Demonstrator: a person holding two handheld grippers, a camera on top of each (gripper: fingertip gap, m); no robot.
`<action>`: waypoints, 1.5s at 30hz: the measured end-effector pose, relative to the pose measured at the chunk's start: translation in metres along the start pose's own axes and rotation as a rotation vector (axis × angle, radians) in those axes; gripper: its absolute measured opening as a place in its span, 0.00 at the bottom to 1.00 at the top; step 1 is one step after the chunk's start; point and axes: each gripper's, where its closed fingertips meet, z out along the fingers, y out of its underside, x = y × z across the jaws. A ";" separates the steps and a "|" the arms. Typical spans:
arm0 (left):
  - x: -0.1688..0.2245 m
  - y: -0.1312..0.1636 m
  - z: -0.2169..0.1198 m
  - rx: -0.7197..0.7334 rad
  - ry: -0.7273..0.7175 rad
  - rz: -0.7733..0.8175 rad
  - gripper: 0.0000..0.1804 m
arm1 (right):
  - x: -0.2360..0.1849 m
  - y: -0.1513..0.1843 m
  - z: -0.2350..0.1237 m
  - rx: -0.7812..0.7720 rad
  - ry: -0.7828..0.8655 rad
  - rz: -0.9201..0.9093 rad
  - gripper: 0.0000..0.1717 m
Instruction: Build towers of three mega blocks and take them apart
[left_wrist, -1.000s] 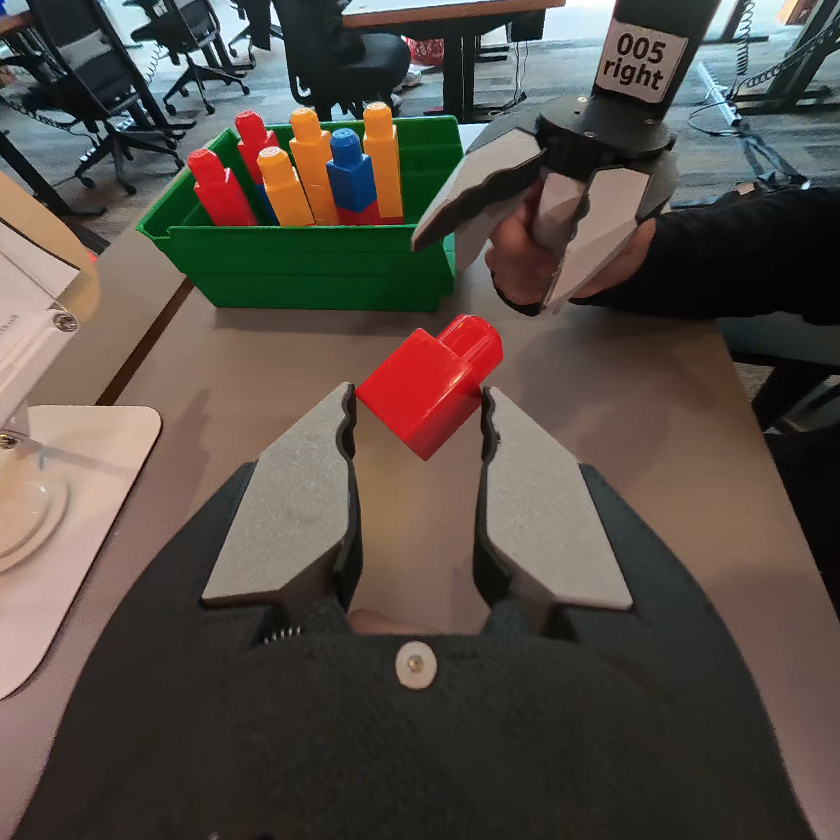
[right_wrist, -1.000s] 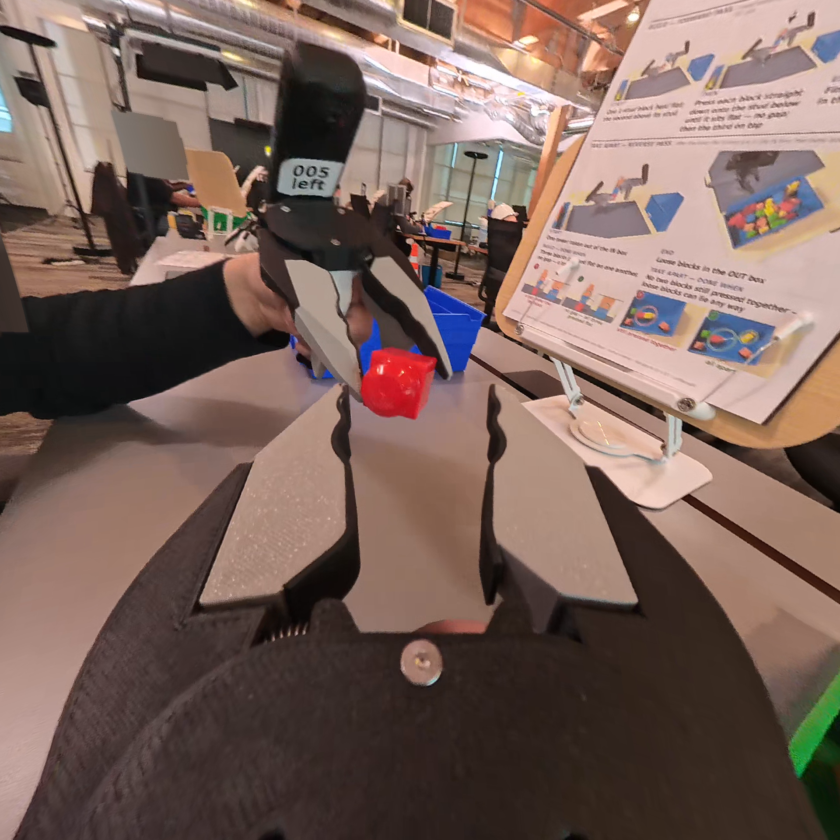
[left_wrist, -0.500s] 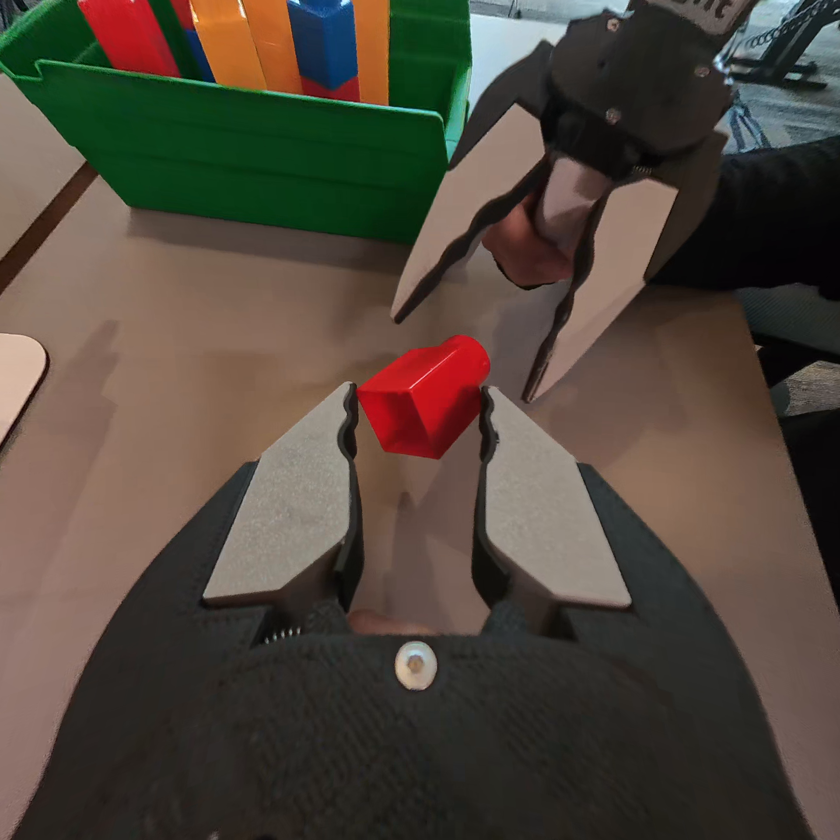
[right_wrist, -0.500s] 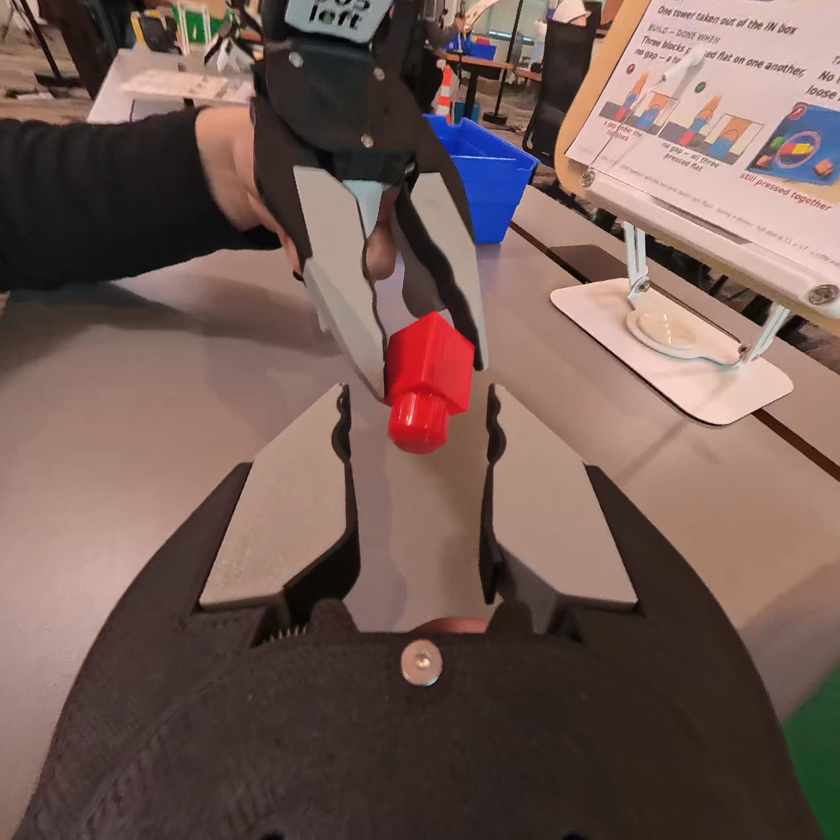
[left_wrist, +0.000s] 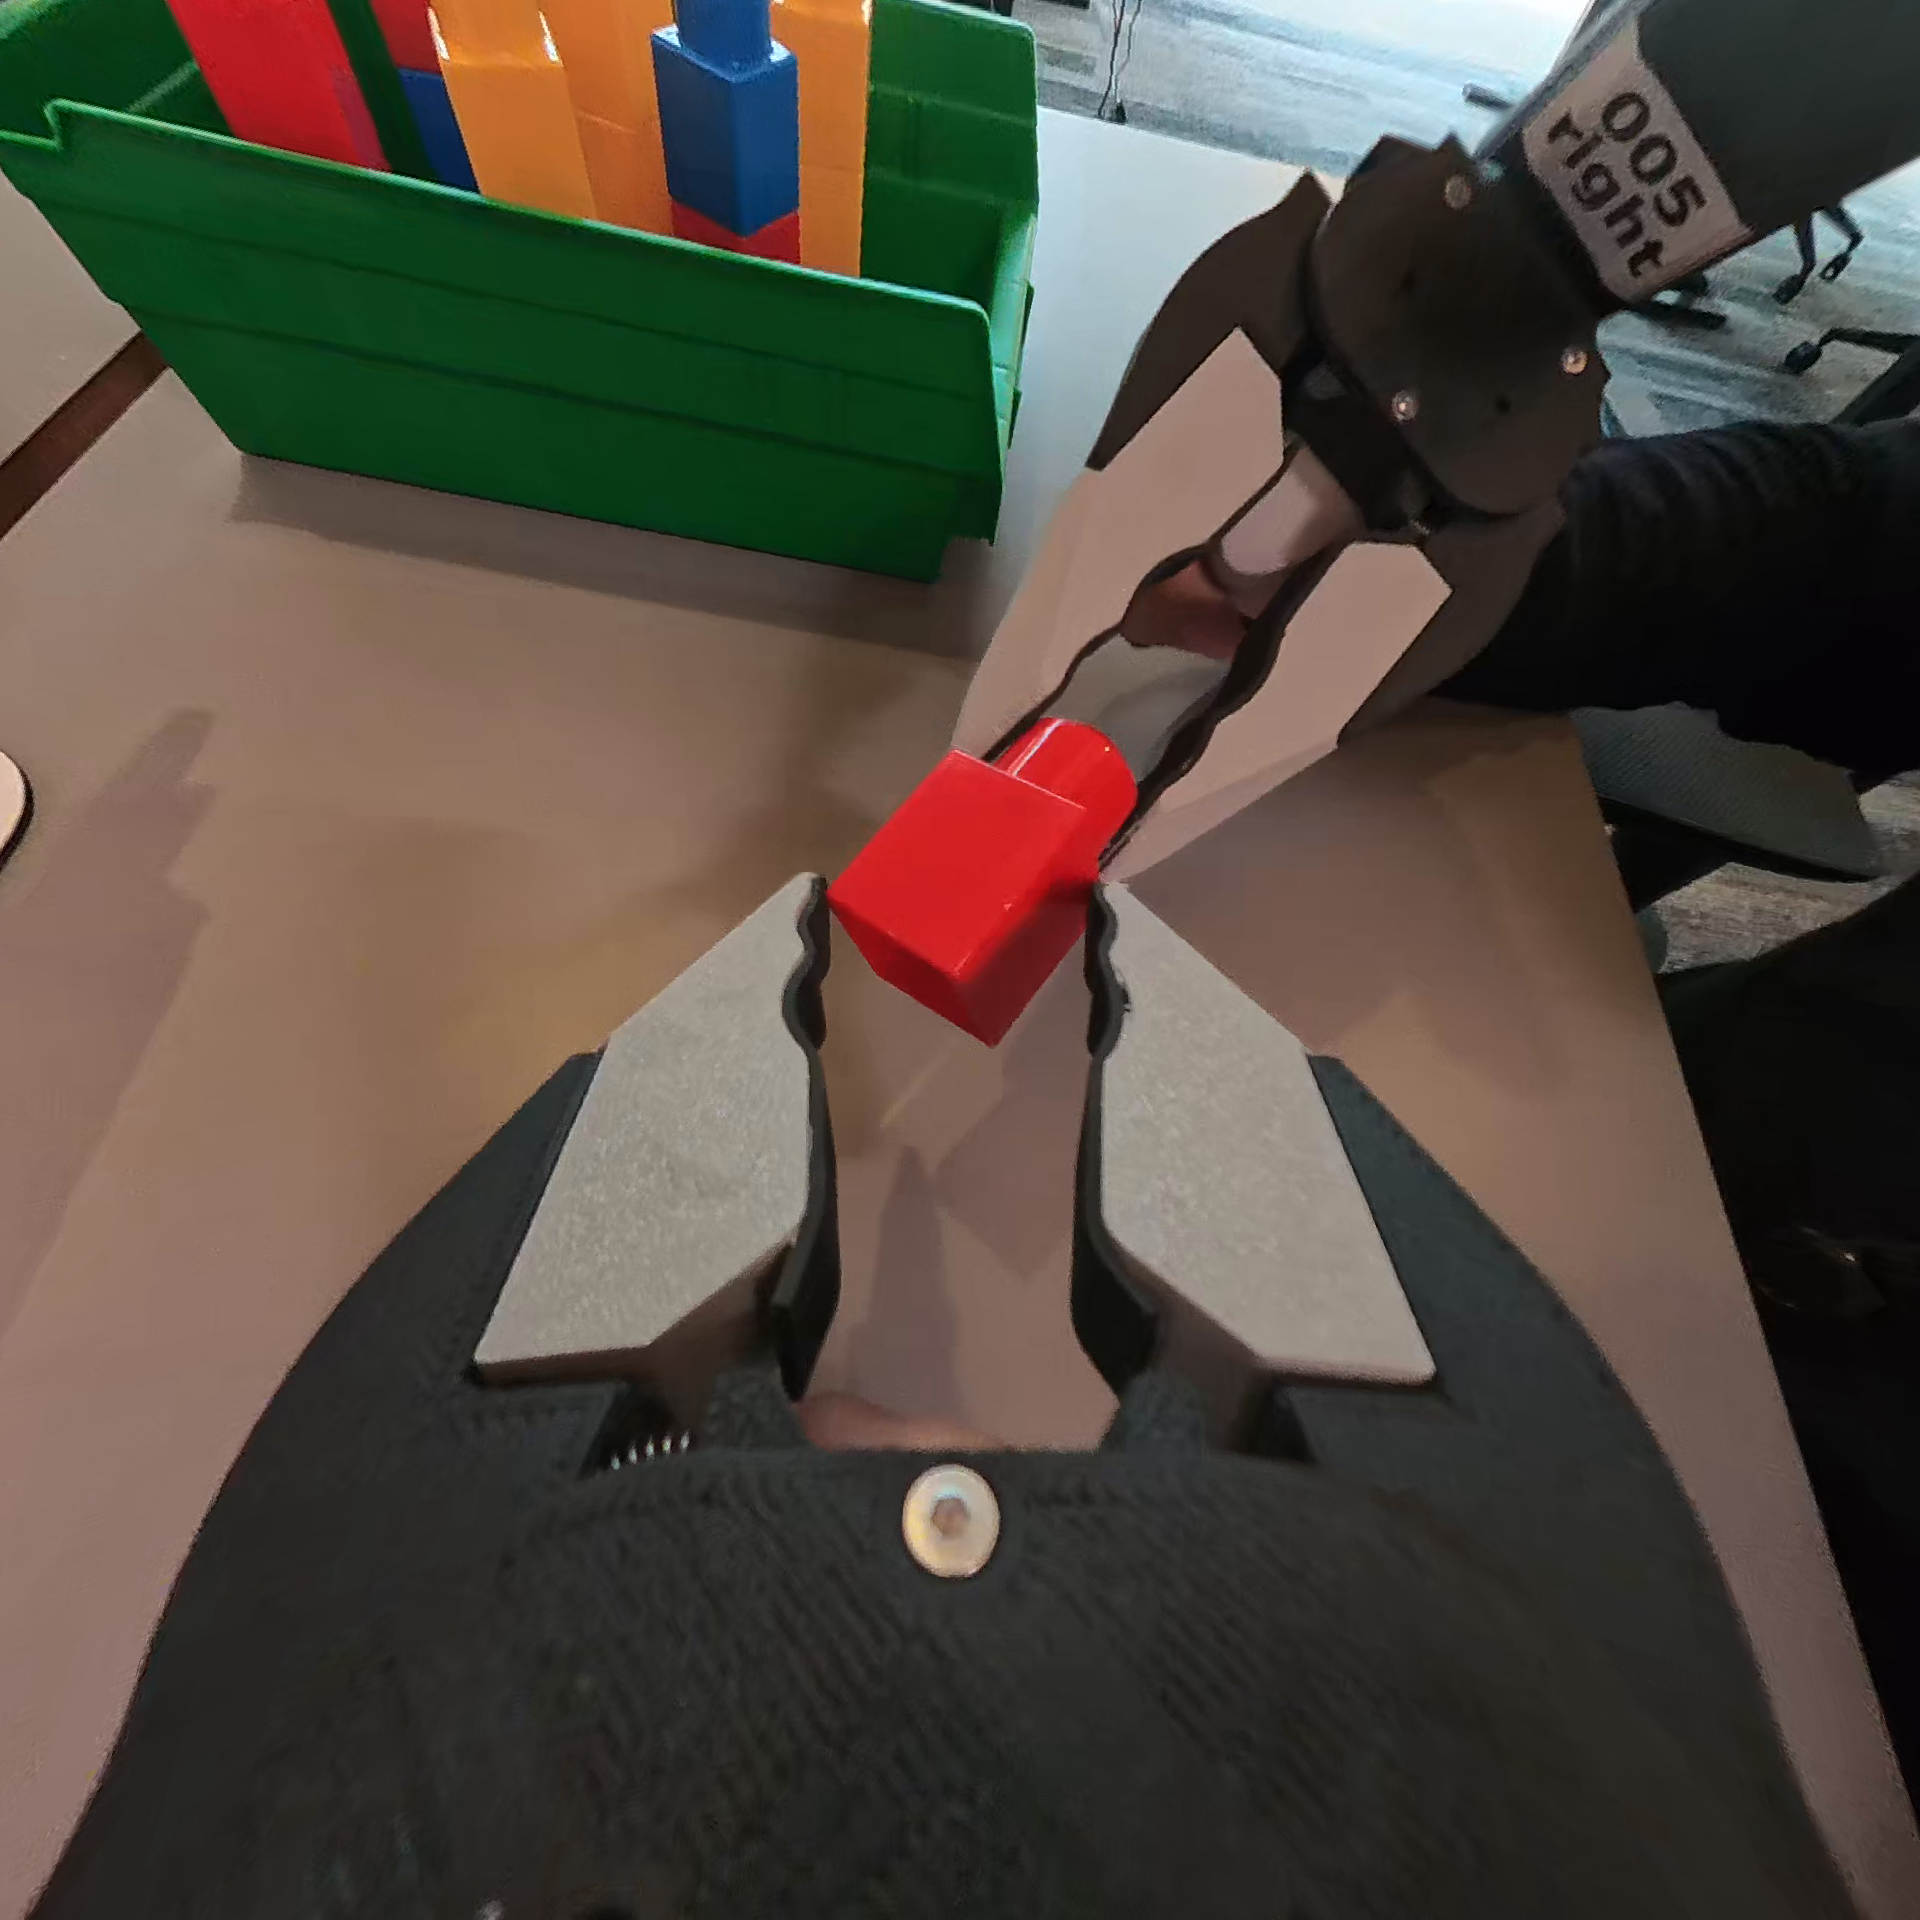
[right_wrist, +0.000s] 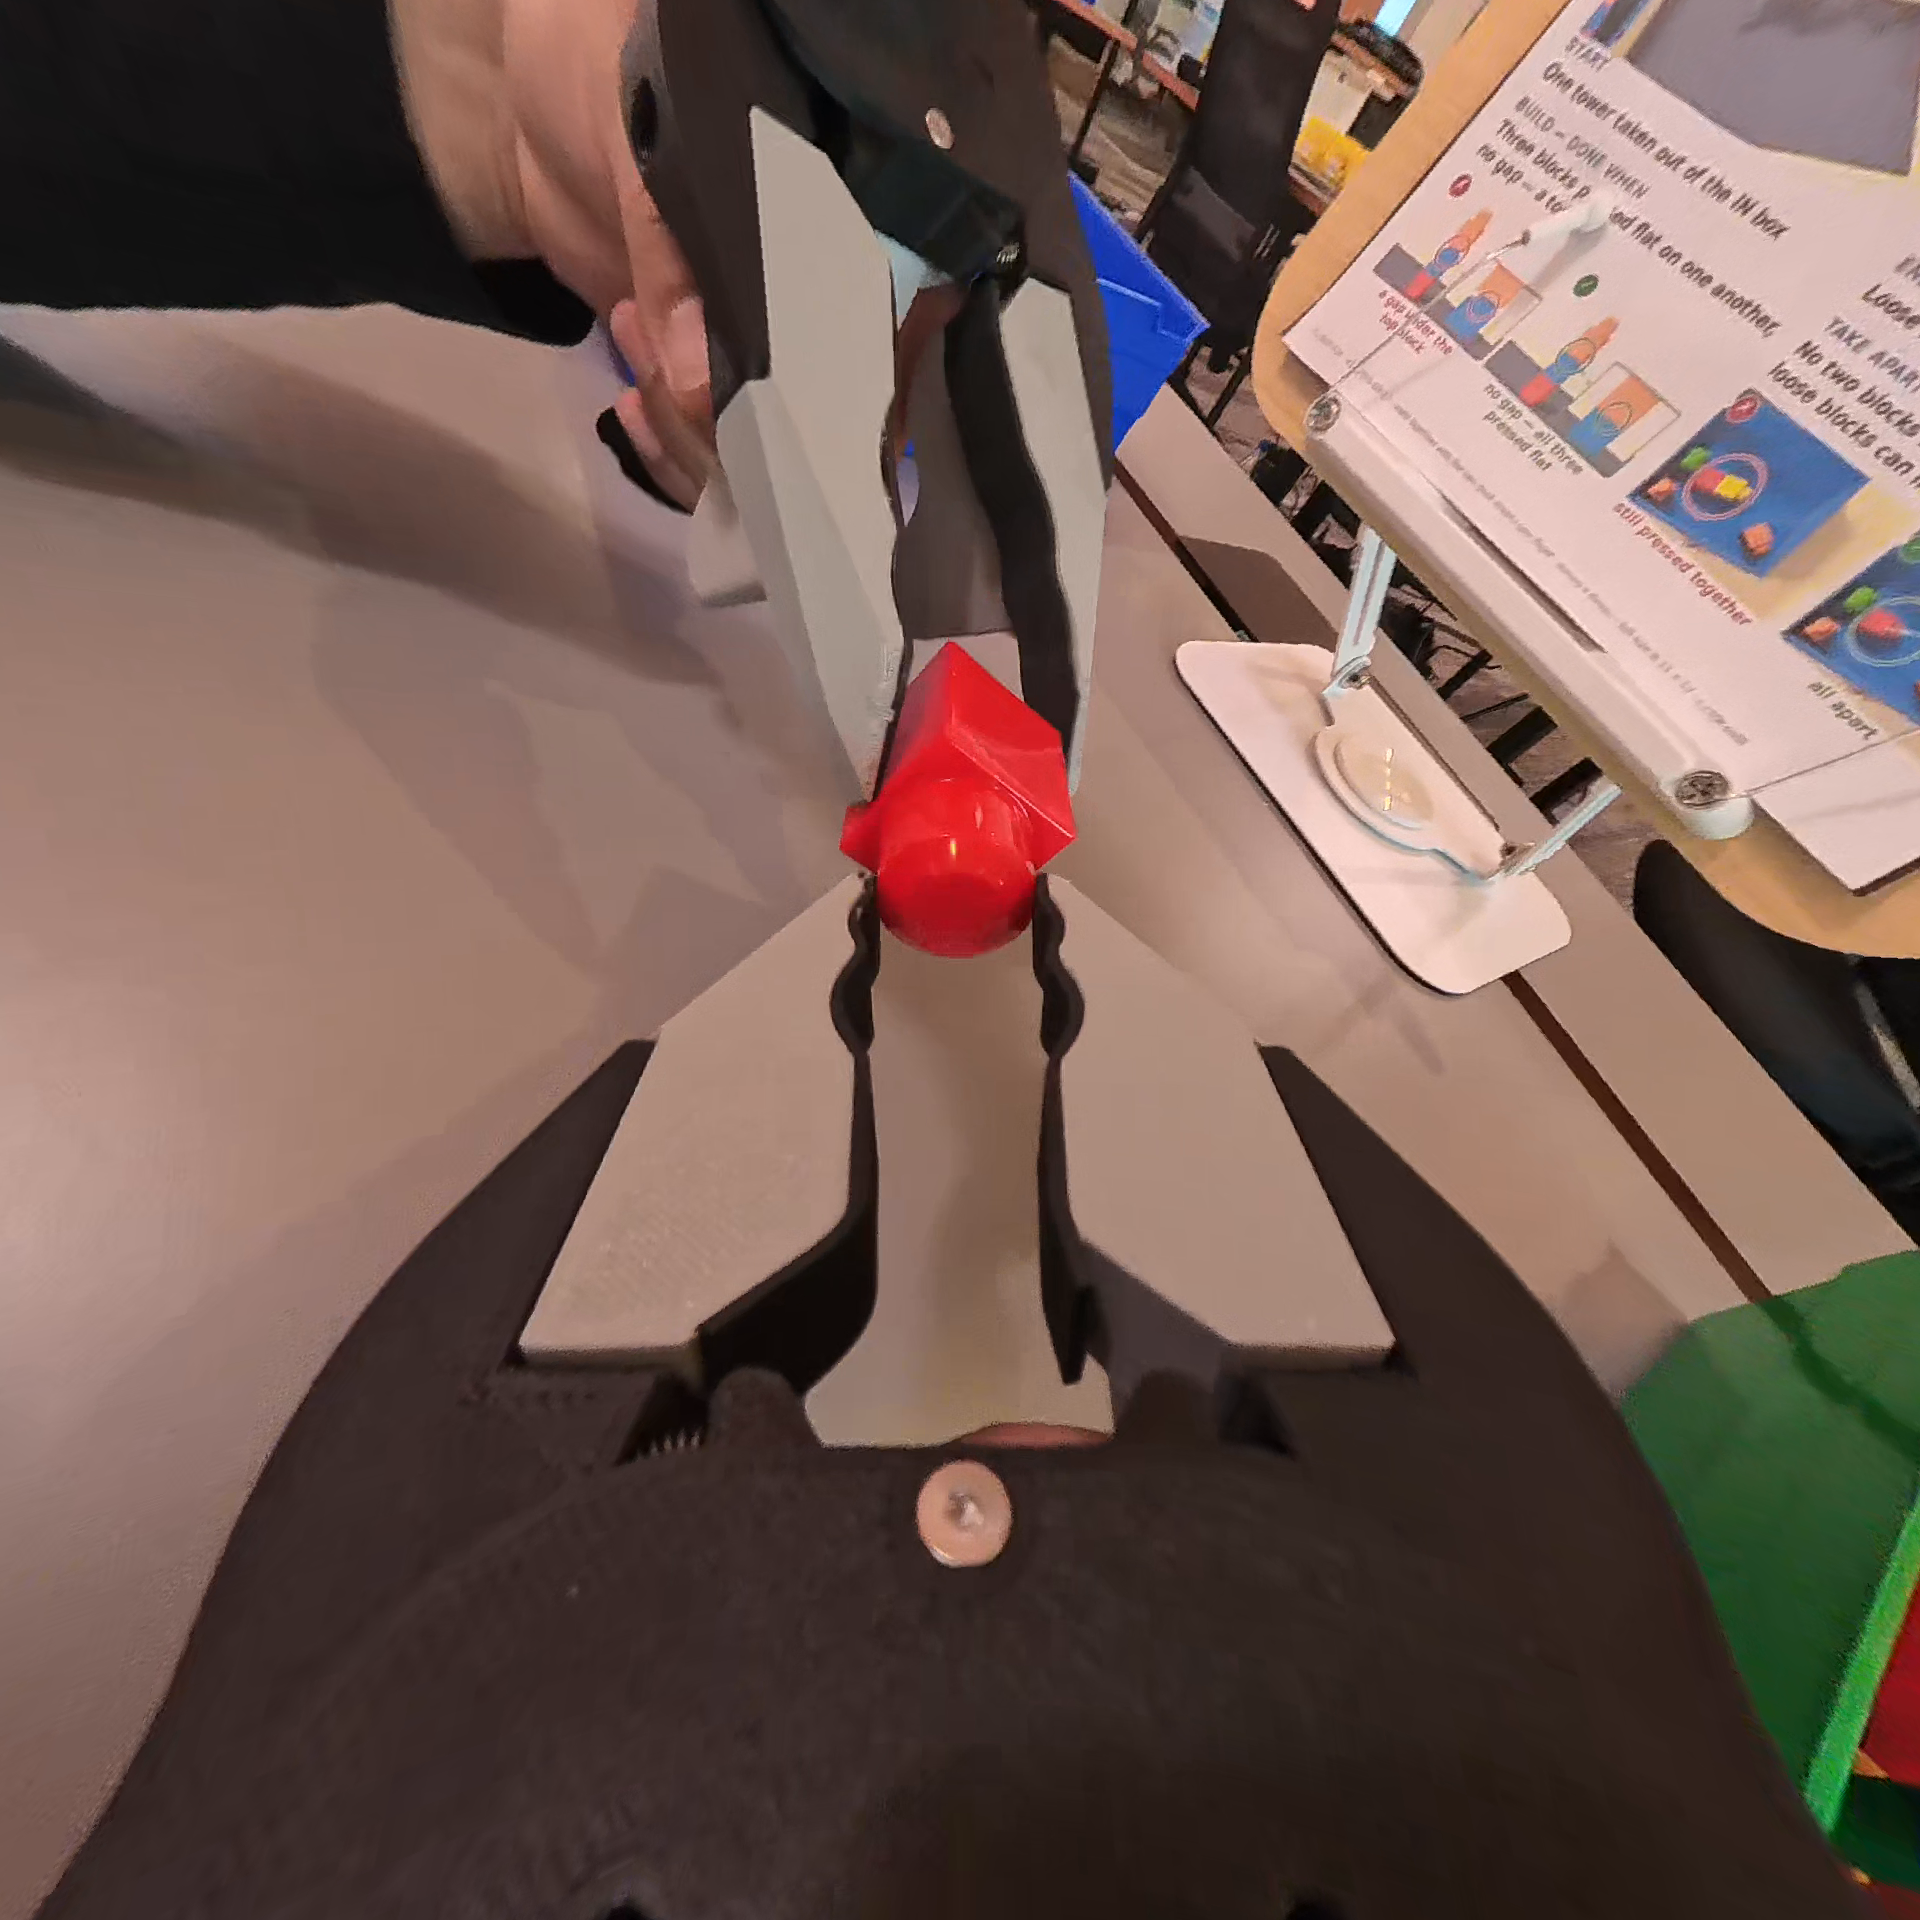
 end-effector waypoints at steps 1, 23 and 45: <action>0.000 0.002 0.000 -0.014 -0.004 0.012 0.26 | -0.001 0.002 0.000 -0.008 -0.016 0.009 0.15; -0.005 0.046 0.010 -0.266 -0.131 0.357 0.19 | -0.009 0.045 0.006 -0.209 -0.183 0.258 0.15; -0.007 0.070 0.032 -0.370 -0.150 0.374 0.11 | -0.009 0.047 0.007 -0.210 -0.197 0.306 0.03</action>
